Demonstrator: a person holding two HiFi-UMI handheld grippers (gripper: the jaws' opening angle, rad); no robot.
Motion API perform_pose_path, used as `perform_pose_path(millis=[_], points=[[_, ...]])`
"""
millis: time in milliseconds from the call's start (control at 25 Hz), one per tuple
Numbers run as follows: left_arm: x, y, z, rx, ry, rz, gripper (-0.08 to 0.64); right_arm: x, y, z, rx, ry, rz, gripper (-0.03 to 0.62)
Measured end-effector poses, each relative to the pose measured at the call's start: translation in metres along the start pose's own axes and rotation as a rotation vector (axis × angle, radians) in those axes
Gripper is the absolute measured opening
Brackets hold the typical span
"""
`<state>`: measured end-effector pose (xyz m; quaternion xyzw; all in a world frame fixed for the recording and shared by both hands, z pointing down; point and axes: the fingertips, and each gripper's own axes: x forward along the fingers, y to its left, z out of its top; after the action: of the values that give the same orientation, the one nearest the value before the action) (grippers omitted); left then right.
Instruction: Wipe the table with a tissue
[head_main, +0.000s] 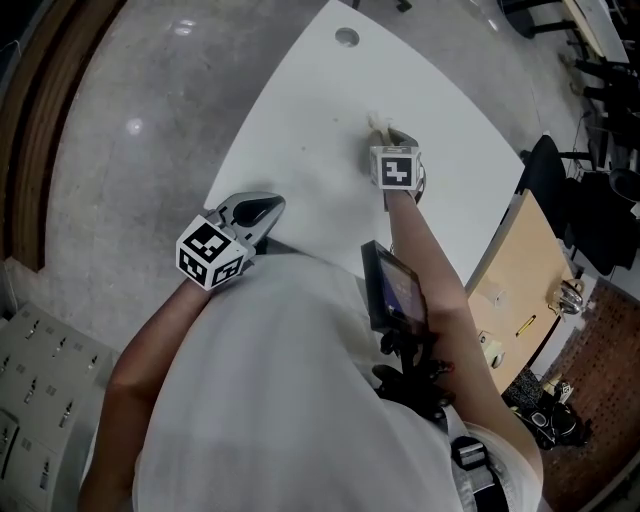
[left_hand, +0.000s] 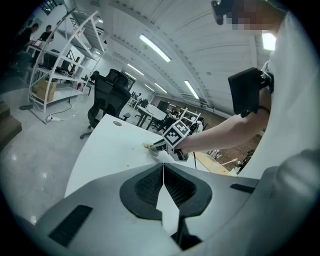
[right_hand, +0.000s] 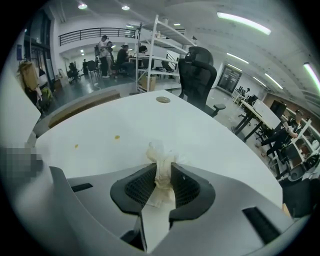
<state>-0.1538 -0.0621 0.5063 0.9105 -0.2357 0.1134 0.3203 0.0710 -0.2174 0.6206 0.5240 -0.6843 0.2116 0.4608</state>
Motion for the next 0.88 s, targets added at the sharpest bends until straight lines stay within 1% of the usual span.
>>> perform_pose_path(millis=[80,160,320,440,560,680,800,840,880], points=[[0.001,0.000,0.002,0.006,0.000,-0.009,0.008,0.000,0.006,-0.003,-0.045,-0.011,0.026,0.091],[0.002,0.001,0.003,0.011,0.003,-0.017,0.008,-0.004,0.016,-0.004,-0.103,-0.027,0.071,0.091],[0.003,0.002,0.003,0.018,0.016,-0.040,0.008,-0.017,0.043,-0.014,-0.140,-0.022,0.186,0.091],[0.010,-0.002,0.002,0.025,0.027,-0.062,0.008,-0.030,0.070,-0.027,-0.196,-0.001,0.307,0.091],[0.019,-0.007,0.005,0.035,0.033,-0.087,0.008,-0.046,0.101,-0.039,-0.233,0.022,0.431,0.091],[0.028,-0.015,0.010,0.048,0.033,-0.111,0.008,-0.058,0.118,-0.048,-0.254,0.038,0.500,0.091],[0.033,-0.022,0.013,0.055,0.032,-0.126,0.008,-0.069,0.131,-0.061,-0.271,0.091,0.594,0.091],[0.033,-0.023,0.013,0.056,0.032,-0.127,0.008,-0.072,0.134,-0.061,-0.250,0.089,0.629,0.091],[0.033,-0.023,0.013,0.056,0.031,-0.126,0.008,-0.075,0.135,-0.057,-0.198,0.067,0.659,0.091]])
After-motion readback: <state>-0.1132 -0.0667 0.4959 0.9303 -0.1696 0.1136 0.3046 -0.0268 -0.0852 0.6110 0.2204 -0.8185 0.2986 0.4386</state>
